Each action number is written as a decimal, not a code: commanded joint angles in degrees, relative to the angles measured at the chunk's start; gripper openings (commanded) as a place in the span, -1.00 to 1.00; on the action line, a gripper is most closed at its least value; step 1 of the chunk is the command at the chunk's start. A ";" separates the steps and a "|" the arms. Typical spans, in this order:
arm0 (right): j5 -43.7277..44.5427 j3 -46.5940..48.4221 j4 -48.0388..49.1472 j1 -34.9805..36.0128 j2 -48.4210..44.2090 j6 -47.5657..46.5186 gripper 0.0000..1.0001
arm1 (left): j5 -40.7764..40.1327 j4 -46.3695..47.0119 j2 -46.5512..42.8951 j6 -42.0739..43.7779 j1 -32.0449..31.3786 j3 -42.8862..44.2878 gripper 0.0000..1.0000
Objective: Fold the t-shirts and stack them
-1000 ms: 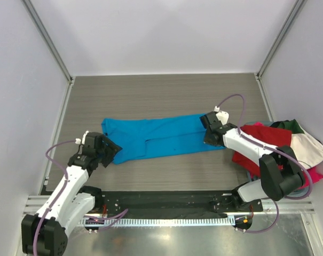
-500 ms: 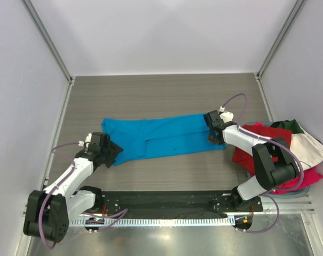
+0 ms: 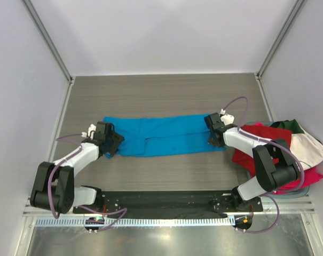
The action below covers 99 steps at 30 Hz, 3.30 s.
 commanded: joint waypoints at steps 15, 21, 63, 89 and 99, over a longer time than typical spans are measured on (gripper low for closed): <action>-11.94 7.65 0.53 44.18 6.55 14.26 -0.98 | 6.70 0.10 52.03 11.84 0.04 57.87 0.04; -17.22 20.93 3.97 47.28 9.75 7.50 -0.97 | 13.90 -7.04 73.48 14.40 -1.46 91.21 0.06; -34.53 -2.07 6.43 5.35 -17.23 -7.91 -0.13 | 11.80 -0.10 -6.35 27.33 -5.58 13.62 0.94; -36.47 -19.49 9.33 22.05 -23.31 12.31 -0.29 | 15.84 -8.37 -17.82 10.10 -25.27 -7.34 0.26; -37.52 -19.84 9.51 22.93 -20.49 12.05 -0.35 | 18.83 -5.29 -13.60 8.69 -25.27 -9.18 -0.02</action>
